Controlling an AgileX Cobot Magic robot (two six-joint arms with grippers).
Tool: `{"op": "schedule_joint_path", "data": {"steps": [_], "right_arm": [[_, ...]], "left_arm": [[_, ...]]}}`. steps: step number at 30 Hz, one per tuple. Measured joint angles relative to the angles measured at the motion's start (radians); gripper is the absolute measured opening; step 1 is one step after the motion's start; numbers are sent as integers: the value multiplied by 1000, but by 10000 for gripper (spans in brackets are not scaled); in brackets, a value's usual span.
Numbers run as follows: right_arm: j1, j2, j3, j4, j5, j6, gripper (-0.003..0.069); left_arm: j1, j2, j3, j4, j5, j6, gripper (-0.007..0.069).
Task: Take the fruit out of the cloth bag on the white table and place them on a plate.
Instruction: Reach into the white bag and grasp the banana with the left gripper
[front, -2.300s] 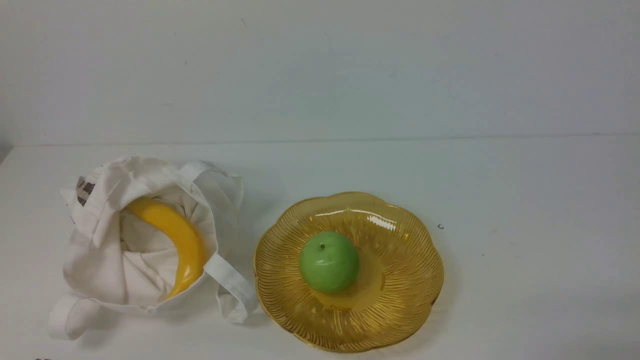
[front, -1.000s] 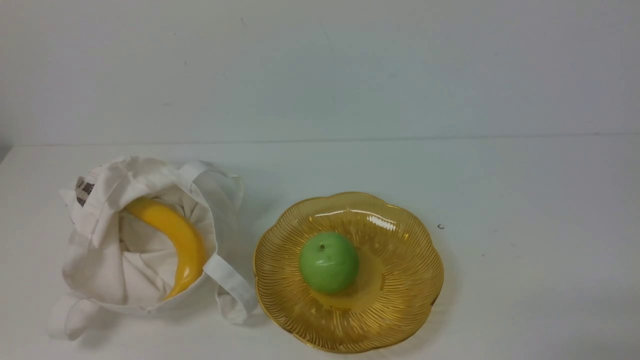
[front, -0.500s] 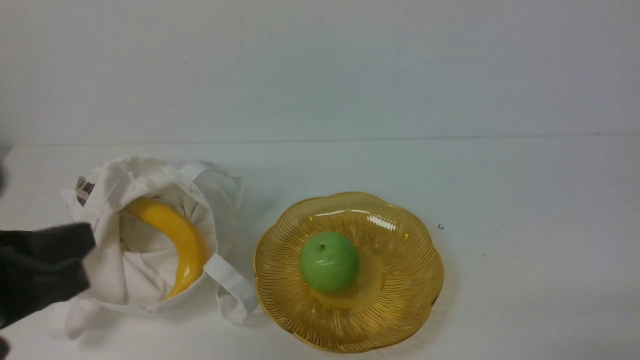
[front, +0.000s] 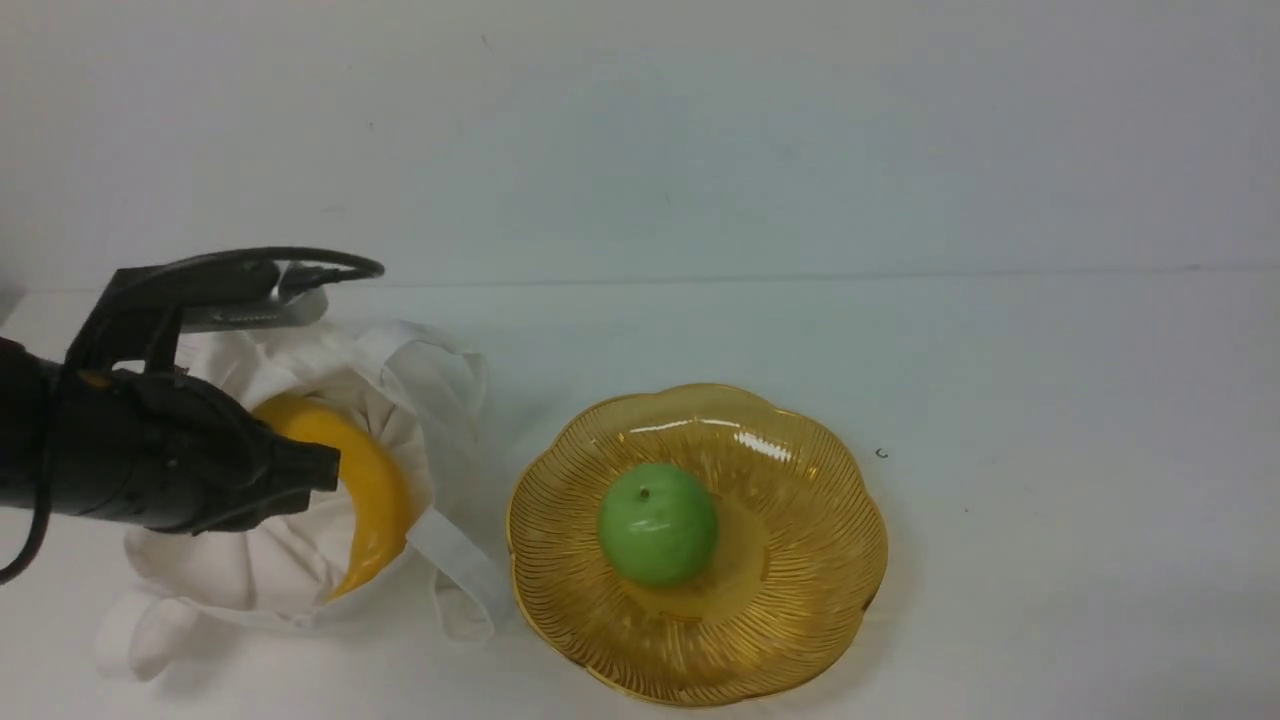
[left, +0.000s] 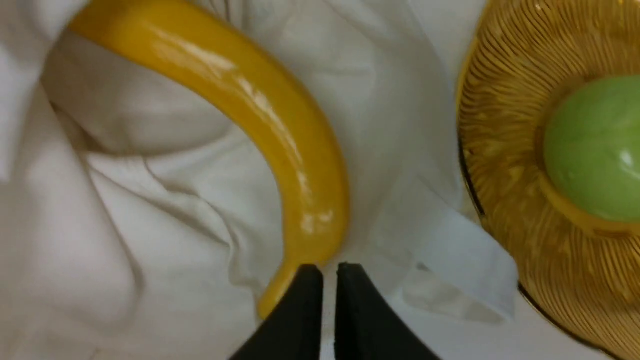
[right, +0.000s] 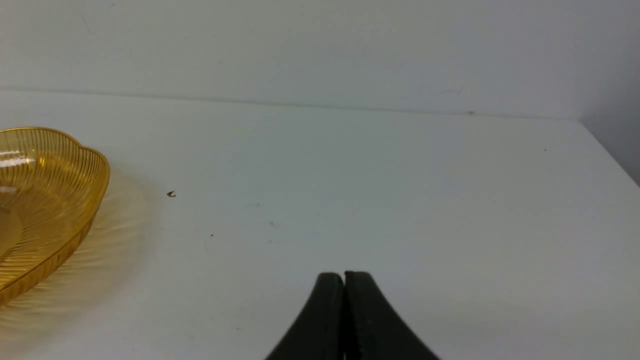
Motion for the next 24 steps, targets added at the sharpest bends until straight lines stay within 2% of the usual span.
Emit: {"op": "schedule_joint_path", "data": {"steps": [1, 4, 9, 12, 17, 24], "right_arm": [[0, 0, 0, 0, 0, 0, -14], [0, 0, 0, 0, 0, 0, -14], [0, 0, 0, 0, 0, 0, -14], [0, 0, 0, 0, 0, 0, -14], [0, 0, 0, 0, 0, 0, -14], [0, 0, 0, 0, 0, 0, -14]], "left_arm": [[0, 0, 0, 0, -6, 0, 55], [0, 46, 0, 0, -66, 0, 131], [0, 144, 0, -30, -150, 0, 419], [0, 182, 0, -73, -155, 0, 554], [0, 216, -2, -104, -177, 0, 627], [-8, 252, -3, -130, -180, 2, 634]]}}
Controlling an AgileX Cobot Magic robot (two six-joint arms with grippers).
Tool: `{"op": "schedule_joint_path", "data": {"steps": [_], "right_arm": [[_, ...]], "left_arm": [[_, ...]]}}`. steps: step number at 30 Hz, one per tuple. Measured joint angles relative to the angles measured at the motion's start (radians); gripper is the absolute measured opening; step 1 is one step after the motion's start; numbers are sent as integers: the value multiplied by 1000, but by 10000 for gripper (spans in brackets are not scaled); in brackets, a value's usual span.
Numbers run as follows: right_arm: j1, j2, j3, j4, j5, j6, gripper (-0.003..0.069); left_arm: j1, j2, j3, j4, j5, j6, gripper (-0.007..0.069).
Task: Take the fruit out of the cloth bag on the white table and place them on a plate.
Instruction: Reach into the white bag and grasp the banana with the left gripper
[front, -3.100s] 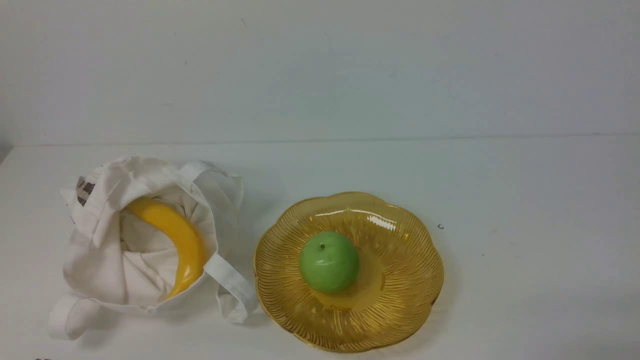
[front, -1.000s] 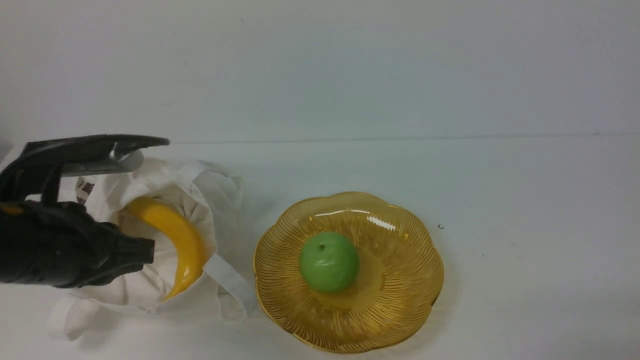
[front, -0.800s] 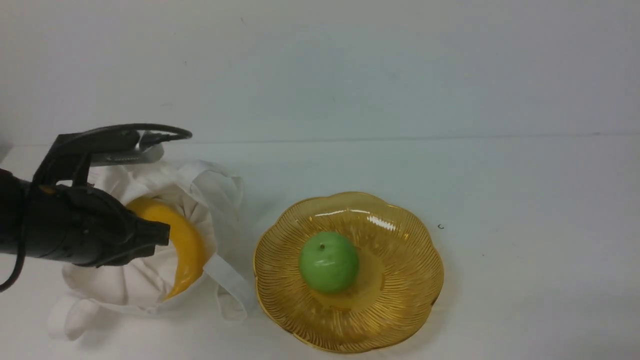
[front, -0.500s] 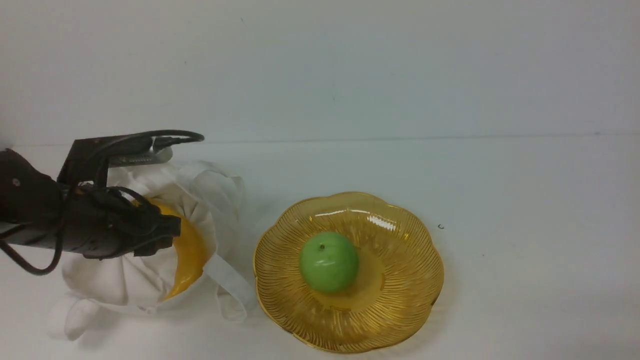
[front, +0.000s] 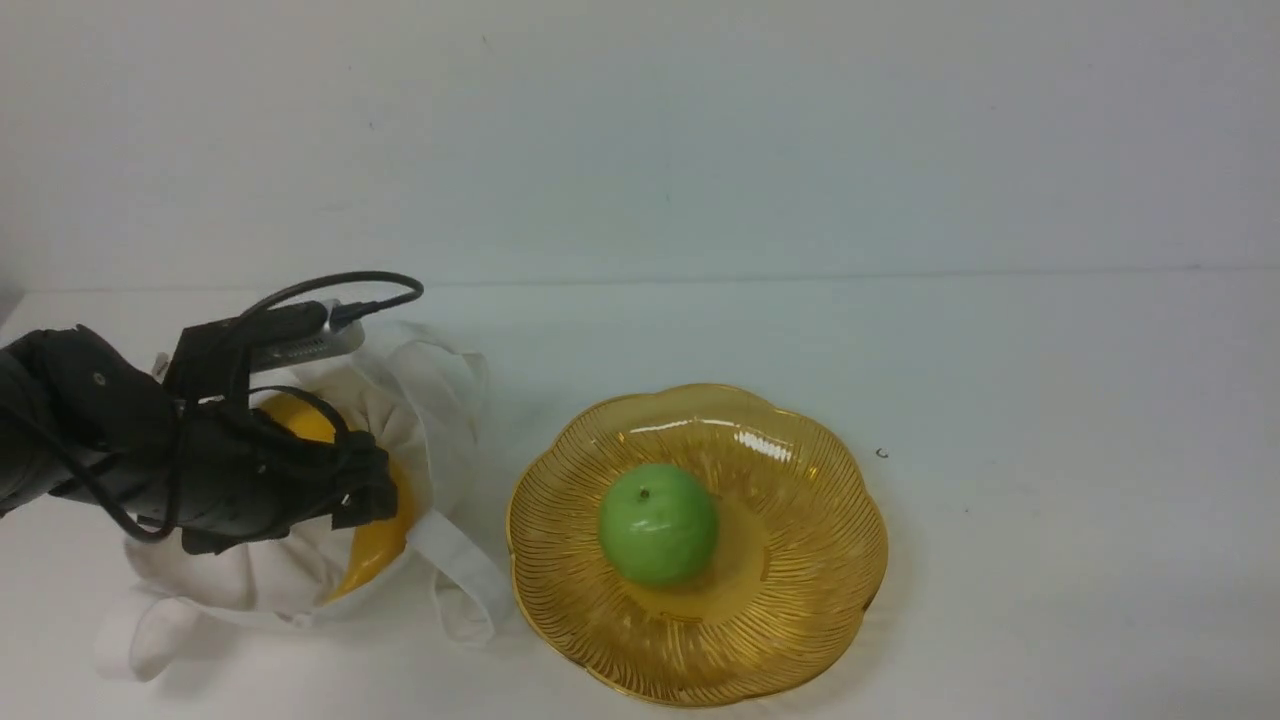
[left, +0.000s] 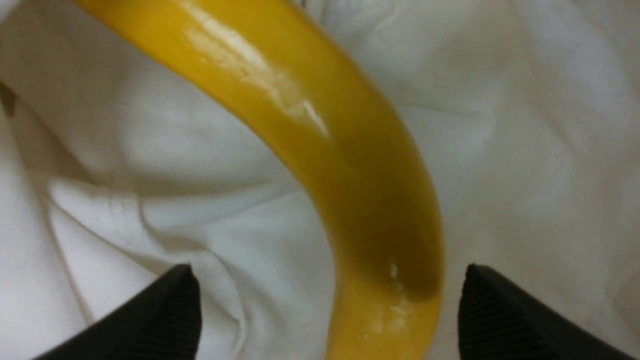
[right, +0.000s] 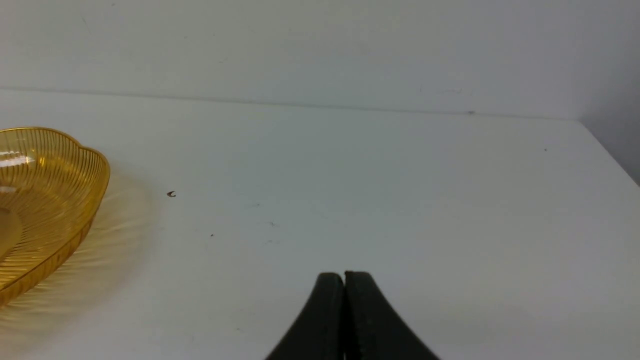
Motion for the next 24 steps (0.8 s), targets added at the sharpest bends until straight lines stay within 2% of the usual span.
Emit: {"op": "schedule_joint_path", "data": {"steps": [7, 18, 22, 24], "right_arm": [[0, 0, 0, 0, 0, 0, -14], [0, 0, 0, 0, 0, 0, -14], [0, 0, 0, 0, 0, 0, -14], [0, 0, 0, 1, 0, 0, -14]], "left_arm": [[-59, 0, 0, -6, -1, 75, 633], [-57, 48, -6, -6, -60, 79, 621], [-57, 72, -6, -6, -45, 80, 567], [-57, 73, -7, -6, -43, 80, 479]]}}
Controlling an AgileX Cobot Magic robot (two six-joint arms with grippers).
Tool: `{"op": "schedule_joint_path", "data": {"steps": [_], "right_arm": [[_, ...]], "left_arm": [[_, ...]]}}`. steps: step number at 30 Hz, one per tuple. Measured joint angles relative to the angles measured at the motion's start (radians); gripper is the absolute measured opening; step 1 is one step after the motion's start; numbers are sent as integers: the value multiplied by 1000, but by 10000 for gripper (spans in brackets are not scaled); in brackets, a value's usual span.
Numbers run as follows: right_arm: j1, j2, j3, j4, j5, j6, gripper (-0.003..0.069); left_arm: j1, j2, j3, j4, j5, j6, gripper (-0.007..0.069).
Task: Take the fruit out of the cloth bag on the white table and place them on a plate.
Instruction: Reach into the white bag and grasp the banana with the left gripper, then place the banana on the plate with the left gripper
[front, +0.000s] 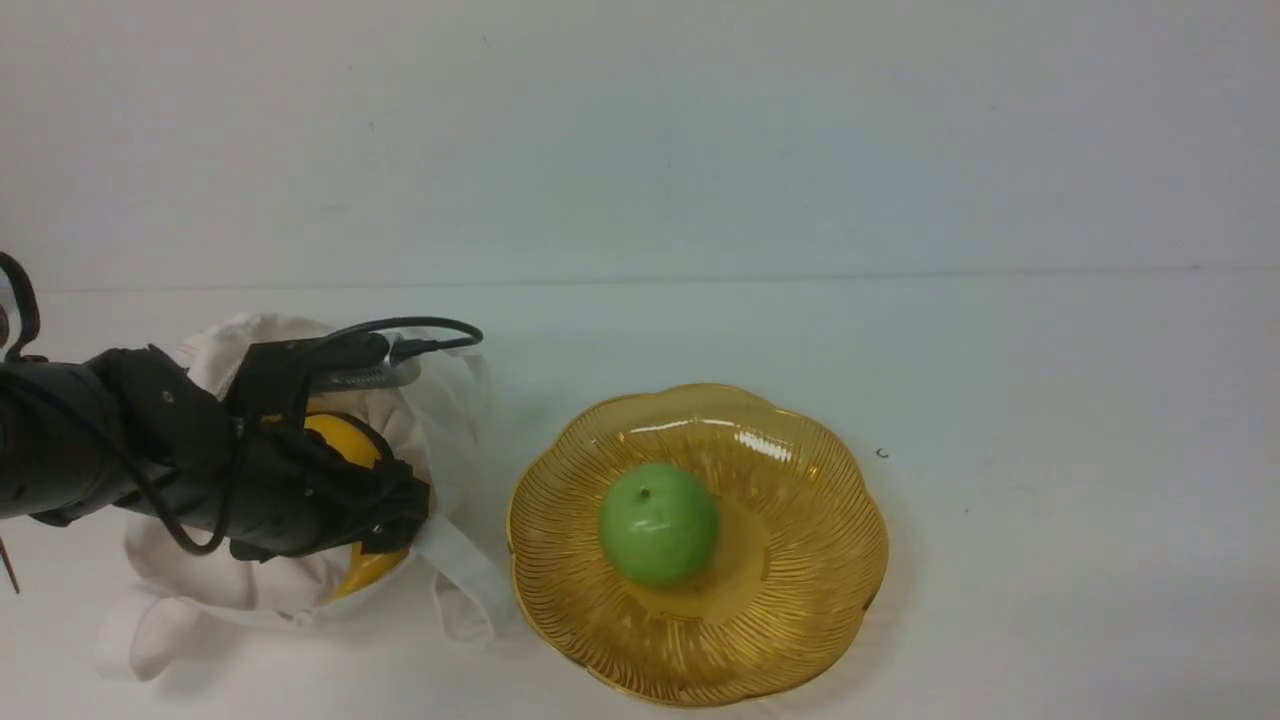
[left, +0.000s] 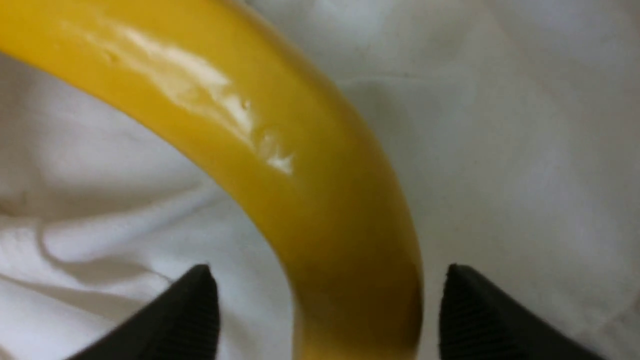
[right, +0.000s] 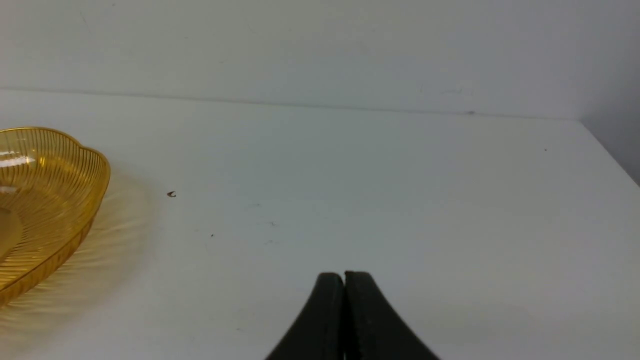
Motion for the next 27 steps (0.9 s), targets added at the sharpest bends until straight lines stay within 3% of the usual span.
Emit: {"op": "schedule_joint_path", "data": {"steps": [4, 16, 27], "right_arm": [[0, 0, 0, 0, 0, 0, -14], [0, 0, 0, 0, 0, 0, -14], [0, 0, 0, 0, 0, 0, -14]], "left_arm": [[0, 0, 0, 4, 9, 4, 276], [0, -142, 0, 74, 97, 3, 287], [0, -314, 0, 83, 412, -9, 287]]}}
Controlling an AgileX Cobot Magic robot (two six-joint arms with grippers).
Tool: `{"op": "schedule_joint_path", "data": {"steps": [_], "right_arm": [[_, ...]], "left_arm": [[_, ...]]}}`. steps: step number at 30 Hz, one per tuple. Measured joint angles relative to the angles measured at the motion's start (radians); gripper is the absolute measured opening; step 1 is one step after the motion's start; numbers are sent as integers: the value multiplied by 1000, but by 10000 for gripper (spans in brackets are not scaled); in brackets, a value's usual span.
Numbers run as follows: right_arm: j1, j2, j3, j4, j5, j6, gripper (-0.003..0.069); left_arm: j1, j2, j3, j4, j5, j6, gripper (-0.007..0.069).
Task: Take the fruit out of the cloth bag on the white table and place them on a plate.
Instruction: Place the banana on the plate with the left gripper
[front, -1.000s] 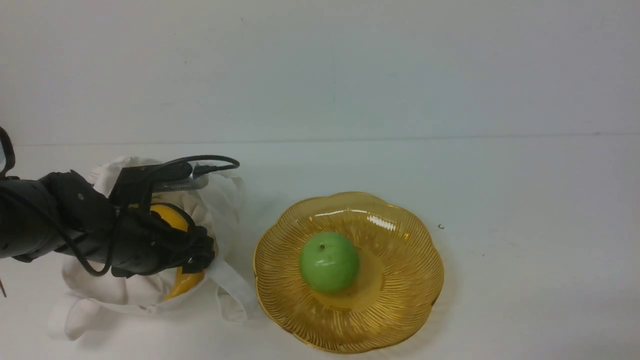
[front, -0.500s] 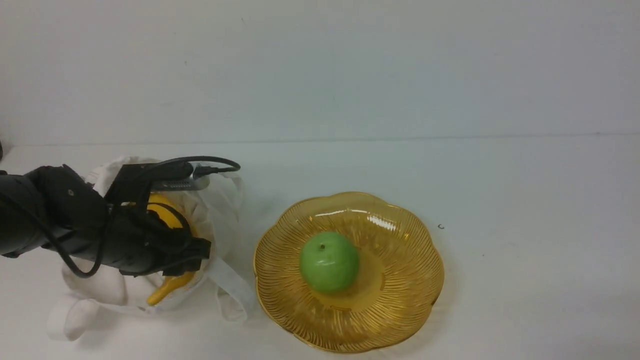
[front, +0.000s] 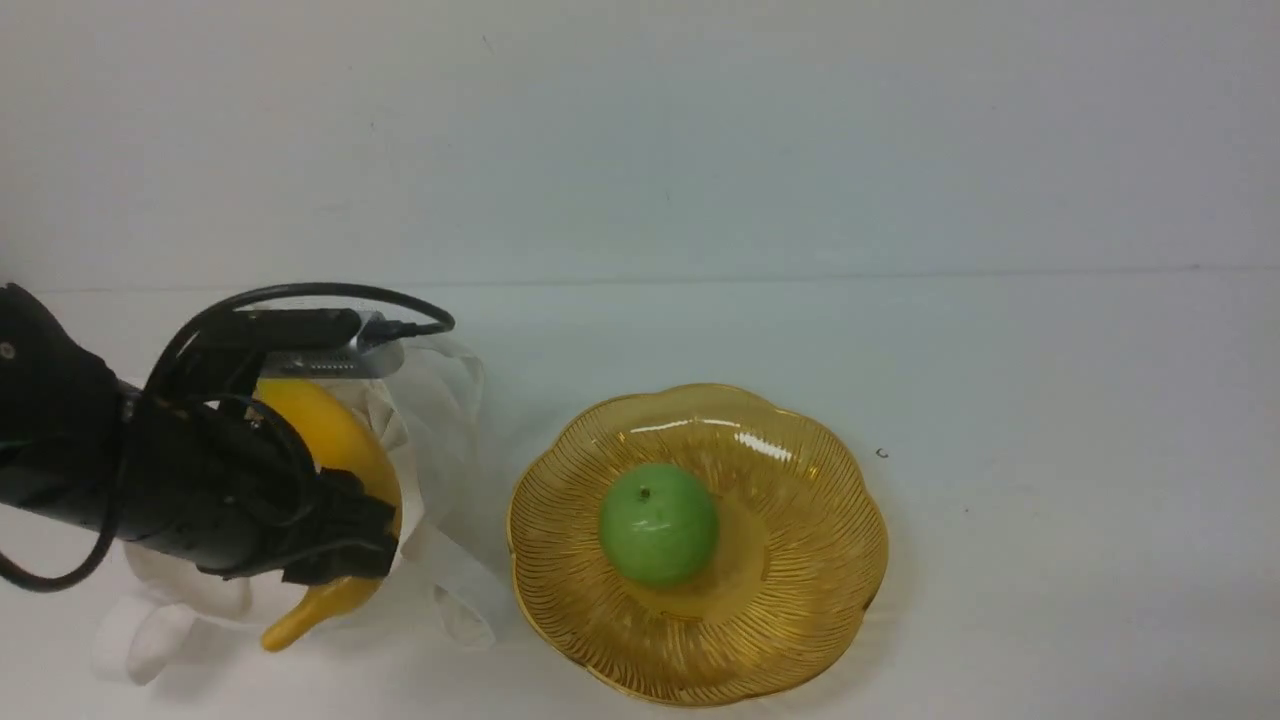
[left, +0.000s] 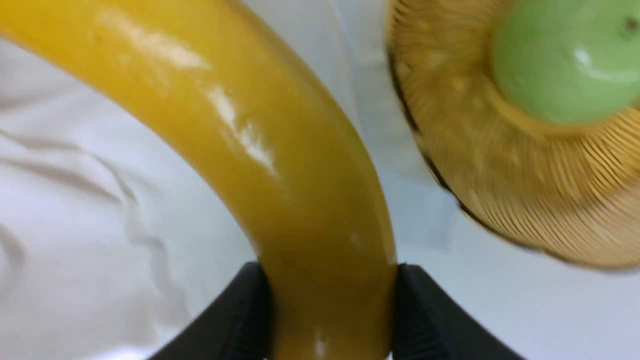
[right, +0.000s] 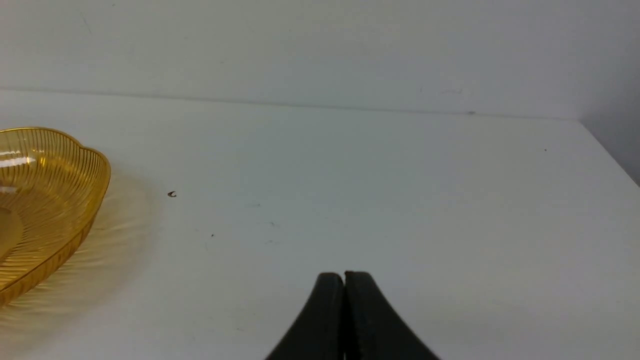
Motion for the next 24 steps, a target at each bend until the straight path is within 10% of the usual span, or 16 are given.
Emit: {"op": "schedule_joint_path", "data": {"steps": [12, 24], "right_arm": [[0, 0, 0, 0, 0, 0, -14], [0, 0, 0, 0, 0, 0, -14]], "left_arm": [[-47, -281, 0, 37, 340, -180, 287], [-325, -348, 0, -81, 184, -163, 287]]}}
